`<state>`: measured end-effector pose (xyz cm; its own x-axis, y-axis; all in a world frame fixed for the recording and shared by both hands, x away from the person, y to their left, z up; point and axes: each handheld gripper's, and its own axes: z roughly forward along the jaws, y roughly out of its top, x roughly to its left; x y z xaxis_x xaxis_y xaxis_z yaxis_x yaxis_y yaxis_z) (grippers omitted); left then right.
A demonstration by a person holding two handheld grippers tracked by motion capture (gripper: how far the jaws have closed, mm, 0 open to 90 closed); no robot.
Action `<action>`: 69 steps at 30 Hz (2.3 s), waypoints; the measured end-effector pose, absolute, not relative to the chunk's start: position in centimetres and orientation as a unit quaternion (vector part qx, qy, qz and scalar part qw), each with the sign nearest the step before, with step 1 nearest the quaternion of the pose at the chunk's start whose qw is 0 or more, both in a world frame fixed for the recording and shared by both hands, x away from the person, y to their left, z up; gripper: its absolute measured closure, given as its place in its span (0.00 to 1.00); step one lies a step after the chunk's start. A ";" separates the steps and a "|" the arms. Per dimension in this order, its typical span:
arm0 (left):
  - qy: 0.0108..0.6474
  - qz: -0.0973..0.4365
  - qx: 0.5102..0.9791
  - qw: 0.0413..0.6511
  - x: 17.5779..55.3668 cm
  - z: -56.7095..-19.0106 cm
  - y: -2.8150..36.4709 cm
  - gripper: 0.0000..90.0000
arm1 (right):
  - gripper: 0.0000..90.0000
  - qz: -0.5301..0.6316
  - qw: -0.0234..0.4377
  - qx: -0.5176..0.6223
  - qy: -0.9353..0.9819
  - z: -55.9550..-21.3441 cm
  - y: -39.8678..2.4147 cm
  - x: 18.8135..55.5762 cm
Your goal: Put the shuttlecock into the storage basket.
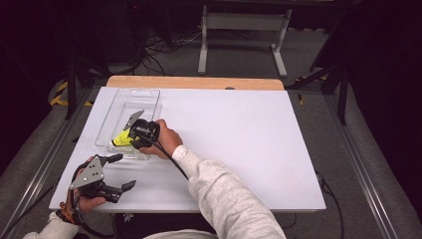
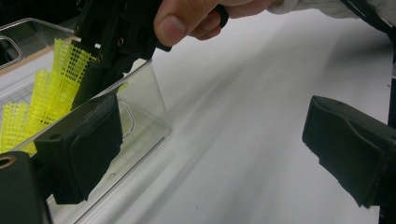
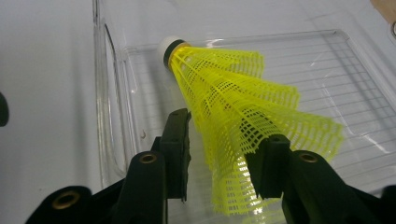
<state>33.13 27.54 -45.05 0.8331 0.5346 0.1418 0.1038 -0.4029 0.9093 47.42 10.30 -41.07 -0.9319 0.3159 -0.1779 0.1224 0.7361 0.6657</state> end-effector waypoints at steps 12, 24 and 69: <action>0.197 0.210 0.812 0.507 33.2 -45.1 27.4 0.07 | 0.79 0.359 0.145 0.125 0.913 -39.6 8.5 47.1; 0.195 0.208 0.815 0.505 33.2 -45.1 27.4 0.07 | 0.95 0.347 0.147 0.117 0.919 -40.0 8.6 46.9; 0.203 0.213 0.814 0.502 33.3 -45.2 27.4 0.07 | 0.67 0.417 0.224 0.139 0.870 -37.3 2.1 44.8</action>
